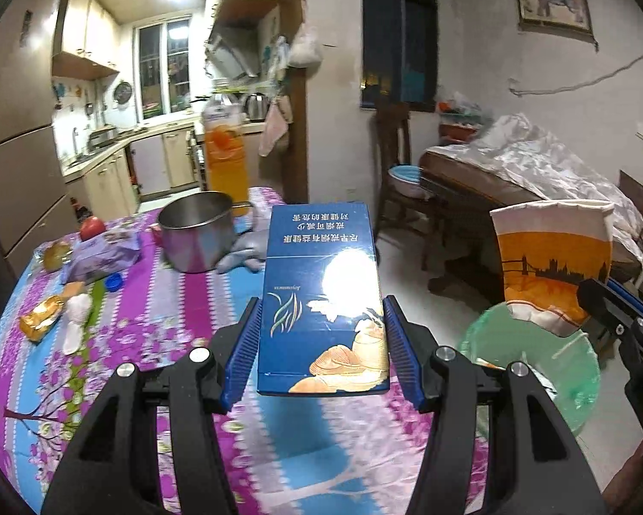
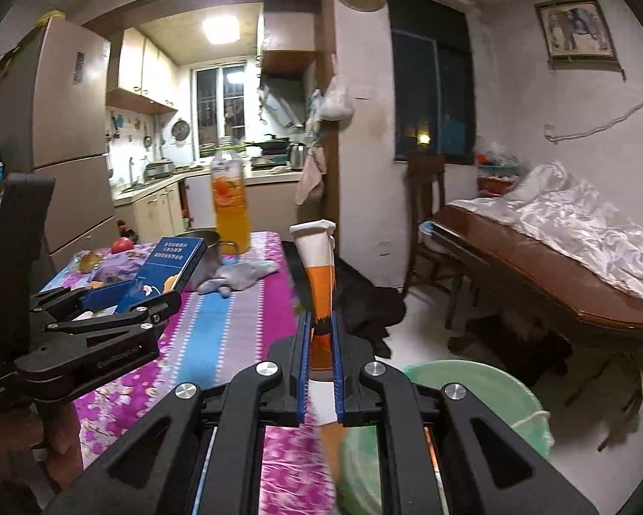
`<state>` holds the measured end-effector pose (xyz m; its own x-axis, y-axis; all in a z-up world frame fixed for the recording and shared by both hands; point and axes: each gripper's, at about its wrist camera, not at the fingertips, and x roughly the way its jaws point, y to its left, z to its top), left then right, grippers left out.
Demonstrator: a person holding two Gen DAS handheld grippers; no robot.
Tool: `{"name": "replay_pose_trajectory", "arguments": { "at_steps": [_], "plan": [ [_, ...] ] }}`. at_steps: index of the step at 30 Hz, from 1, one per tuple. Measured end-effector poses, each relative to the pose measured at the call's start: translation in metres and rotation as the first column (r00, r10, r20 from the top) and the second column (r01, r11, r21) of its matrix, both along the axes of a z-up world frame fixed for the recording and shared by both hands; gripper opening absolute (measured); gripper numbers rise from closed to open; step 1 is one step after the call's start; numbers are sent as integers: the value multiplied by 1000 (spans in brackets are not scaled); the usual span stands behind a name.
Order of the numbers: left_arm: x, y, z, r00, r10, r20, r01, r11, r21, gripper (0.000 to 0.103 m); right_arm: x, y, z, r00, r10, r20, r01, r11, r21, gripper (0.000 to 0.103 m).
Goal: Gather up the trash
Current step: 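Carry the blue box and orange tube over the green bin with both tools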
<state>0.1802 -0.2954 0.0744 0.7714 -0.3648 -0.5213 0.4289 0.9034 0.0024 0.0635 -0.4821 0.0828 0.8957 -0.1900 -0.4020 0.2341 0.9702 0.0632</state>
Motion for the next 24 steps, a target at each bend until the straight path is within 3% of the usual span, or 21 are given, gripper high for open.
{"name": "replay_pose_trajectory", "arguments": {
  "at_steps": [12,24],
  "plan": [
    [-17,-61,-9,995,-103,-15,104,994,15,54,-45,-63,-7,995,-94,-26,95,996,2,10],
    [-29,-110,-11,984,-178,-21,179,983,39,54,-54,-109,-15,985,-146,-92,149,988,29,10]
  ]
}}
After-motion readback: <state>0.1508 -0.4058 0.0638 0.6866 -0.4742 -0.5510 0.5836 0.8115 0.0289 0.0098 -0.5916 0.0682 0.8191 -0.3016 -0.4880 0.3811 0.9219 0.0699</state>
